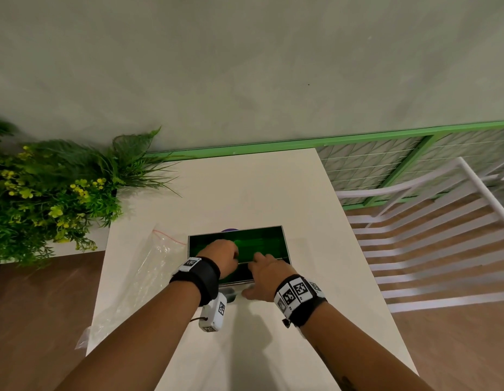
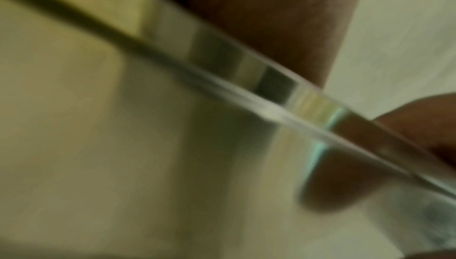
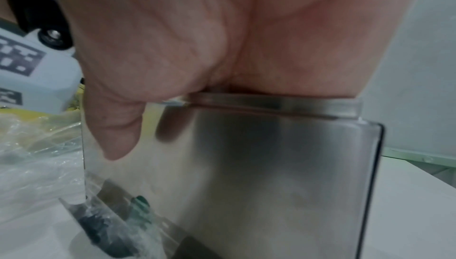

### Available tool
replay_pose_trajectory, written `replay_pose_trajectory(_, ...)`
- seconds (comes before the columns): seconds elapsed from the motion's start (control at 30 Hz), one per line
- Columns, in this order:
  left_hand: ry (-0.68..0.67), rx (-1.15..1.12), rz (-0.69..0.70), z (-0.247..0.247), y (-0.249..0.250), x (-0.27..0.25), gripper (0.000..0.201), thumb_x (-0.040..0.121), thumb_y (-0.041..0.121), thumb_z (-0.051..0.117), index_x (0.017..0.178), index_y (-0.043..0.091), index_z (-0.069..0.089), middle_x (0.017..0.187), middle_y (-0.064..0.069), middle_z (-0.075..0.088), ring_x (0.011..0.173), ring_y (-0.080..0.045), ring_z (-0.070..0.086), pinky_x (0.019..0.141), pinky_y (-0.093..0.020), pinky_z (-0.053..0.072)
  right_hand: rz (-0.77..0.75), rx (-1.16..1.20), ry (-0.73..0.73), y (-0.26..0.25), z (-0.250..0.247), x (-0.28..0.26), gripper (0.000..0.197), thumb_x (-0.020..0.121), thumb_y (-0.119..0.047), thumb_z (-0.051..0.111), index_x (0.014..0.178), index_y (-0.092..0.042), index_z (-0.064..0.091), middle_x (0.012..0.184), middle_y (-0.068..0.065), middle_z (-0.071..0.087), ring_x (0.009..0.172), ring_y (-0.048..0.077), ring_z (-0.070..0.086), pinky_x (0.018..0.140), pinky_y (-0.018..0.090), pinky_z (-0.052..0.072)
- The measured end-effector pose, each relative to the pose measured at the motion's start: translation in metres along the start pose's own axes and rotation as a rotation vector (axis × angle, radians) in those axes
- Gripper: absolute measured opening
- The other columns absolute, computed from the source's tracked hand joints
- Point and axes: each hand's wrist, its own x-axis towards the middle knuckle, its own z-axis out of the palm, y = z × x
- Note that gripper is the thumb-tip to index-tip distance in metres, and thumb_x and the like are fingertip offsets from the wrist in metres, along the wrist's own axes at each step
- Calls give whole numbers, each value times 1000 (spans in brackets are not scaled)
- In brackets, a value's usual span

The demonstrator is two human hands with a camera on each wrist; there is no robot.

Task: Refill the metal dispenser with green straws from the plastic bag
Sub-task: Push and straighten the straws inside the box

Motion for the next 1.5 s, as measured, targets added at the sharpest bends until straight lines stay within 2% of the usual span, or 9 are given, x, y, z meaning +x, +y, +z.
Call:
replay_pose_trajectory(0.17,16,51,-3,8,8,-6,18,88,18,59,91,26,74,99,-2,72,89,-26,69,84,-42,62,26,-8,-22,-2,-3,1,60,92,-57,61,134,-14,57,121,9,59,109,31,63,94,48,57)
replay_pose_trajectory(0.23,54,67,-49,8,10,-8,19,90,21,58,104,21,72,114,-7,67,102,-30,64,88,-44,59,34,-7,-24,-2,-1,2,61,92,-58,61,134,-14,57,122,9,59,110,31,64,94,48,57)
replay_pose_trajectory(0.33,76,38,-297,5,8,-11,45,92,33,63,132,14,54,133,-16,49,121,-37,51,85,-41,51,58,17,-10,0,2,3,66,91,-58,63,137,-13,53,127,11,55,115,33,62,95,49,57)
replay_pose_trajectory(0.6,33,-138,-463,14,12,-5,71,85,36,69,145,12,37,145,-32,36,125,-45,52,101,-46,54,71,21,-19,-2,1,5,66,89,-59,63,138,-15,53,126,10,57,115,33,63,96,50,57)
replay_pose_trajectory(0.7,26,-106,-459,14,12,-6,72,85,37,68,145,12,37,146,-33,35,127,-46,50,101,-48,53,58,21,-7,-1,2,3,64,91,-57,63,137,-15,53,126,10,58,114,33,62,97,49,57)
replay_pose_trajectory(0.83,100,-52,-446,8,14,-13,60,87,37,65,137,12,44,138,-25,41,121,-41,50,90,-45,54,48,14,-6,1,1,0,62,91,-56,62,136,-14,54,126,10,57,114,33,62,96,50,57)
replay_pose_trajectory(1.17,61,-122,-467,-2,7,-11,58,89,30,69,139,8,49,138,-24,44,114,-39,62,88,-39,56,43,17,-23,-1,-2,-2,62,93,-55,60,138,-13,52,131,12,54,118,34,60,96,50,56)
replay_pose_trajectory(1.37,98,192,-317,7,11,-19,42,88,20,67,129,19,61,132,-18,48,121,-40,47,90,-45,56,15,14,16,0,2,-2,63,93,-53,62,139,-12,51,130,12,55,117,33,60,94,50,57)
replay_pose_trajectory(1.5,91,321,-187,5,19,-20,38,89,10,65,125,19,64,131,-14,53,122,-39,49,94,-51,52,4,15,43,0,1,-2,64,93,-53,61,140,-11,49,135,13,52,120,34,57,96,51,56)
